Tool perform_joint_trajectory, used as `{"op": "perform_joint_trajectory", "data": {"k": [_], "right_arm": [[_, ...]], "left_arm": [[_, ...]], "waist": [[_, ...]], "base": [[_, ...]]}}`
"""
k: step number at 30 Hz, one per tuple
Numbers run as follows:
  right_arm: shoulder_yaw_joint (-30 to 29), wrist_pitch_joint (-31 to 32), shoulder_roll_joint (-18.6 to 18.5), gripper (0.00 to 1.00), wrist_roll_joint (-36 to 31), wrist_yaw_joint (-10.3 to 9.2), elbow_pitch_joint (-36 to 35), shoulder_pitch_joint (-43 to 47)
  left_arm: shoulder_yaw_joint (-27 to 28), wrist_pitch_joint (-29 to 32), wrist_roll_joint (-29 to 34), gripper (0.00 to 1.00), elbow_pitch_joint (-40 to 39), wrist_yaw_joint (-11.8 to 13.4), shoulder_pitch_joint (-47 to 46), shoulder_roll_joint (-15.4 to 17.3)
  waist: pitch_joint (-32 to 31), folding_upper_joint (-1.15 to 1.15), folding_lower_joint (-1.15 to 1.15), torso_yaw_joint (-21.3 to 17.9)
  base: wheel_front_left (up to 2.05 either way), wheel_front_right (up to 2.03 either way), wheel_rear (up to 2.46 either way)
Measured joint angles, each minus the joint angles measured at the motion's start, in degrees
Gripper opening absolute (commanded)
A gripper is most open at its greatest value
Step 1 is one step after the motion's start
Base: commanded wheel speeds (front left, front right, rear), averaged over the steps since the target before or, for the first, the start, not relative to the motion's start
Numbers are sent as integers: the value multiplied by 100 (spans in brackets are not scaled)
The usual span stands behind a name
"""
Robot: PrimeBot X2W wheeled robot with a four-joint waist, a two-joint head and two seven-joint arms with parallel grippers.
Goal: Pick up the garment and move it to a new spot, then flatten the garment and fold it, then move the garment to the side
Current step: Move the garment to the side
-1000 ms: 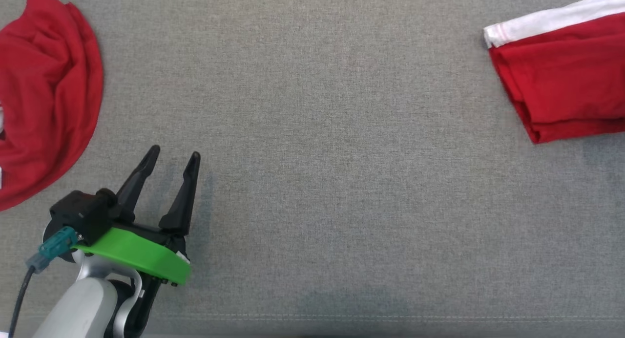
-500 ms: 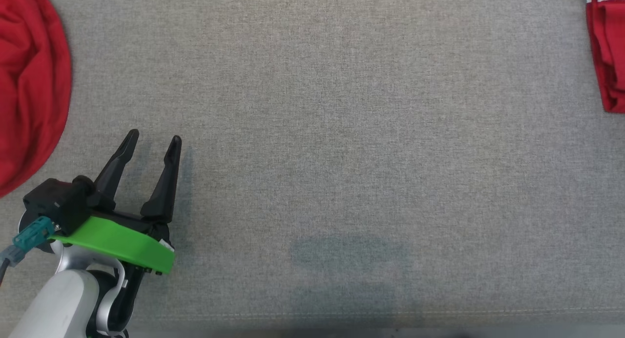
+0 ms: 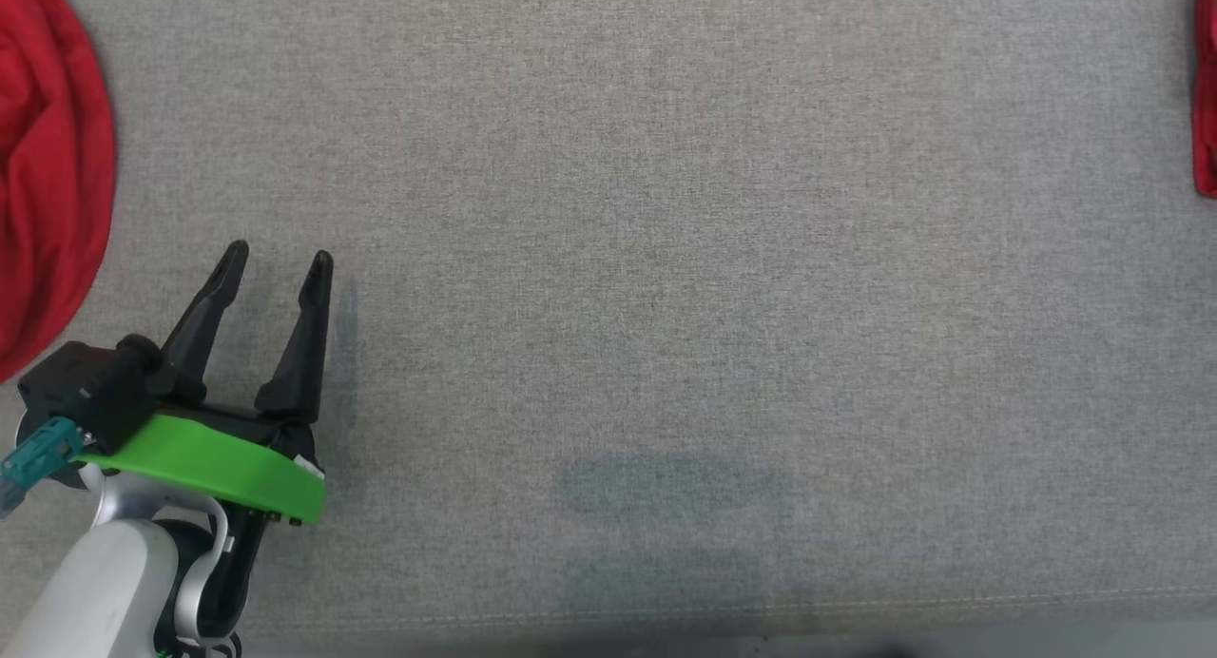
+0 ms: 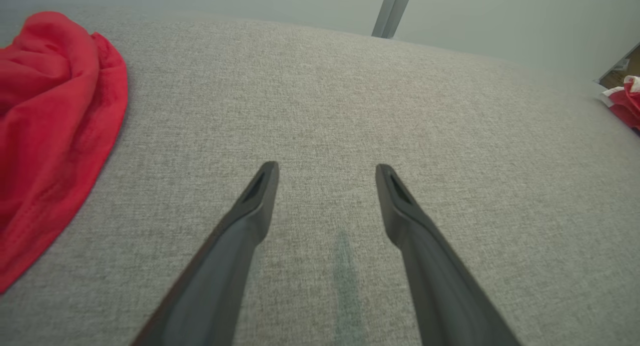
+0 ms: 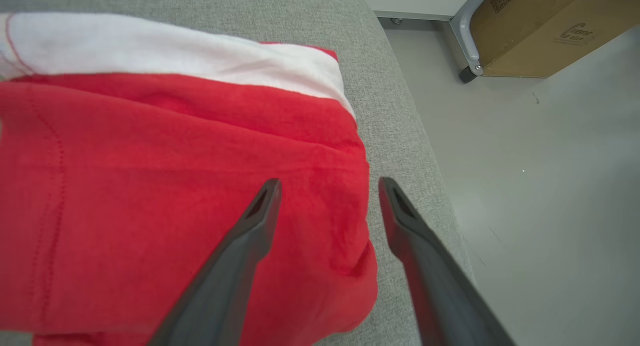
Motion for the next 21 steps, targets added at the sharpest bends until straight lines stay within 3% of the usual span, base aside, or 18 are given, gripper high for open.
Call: {"op": "perform_joint_trajectory", "data": {"k": [7, 13, 21], "right_arm": [[-64, -563, 70, 100, -105, -9, 23, -29], [-189, -1580, 88, 100, -401, -12, -399, -222], [-208, -2647, 577, 100, -510, -54, -771, 172]], "left_arm": [[58, -135, -63, 100, 111, 22, 1, -66], [91, -330, -165, 100, 347, 22, 2, -219], [207, -504, -250, 100, 804, -8, 64, -268]], "waist": [[-129, 0, 0, -132], [-388, 0, 0, -227], [-906, 0, 0, -288]], "base": [[0, 0, 0], [0, 0, 0], [0, 0, 0]]}}
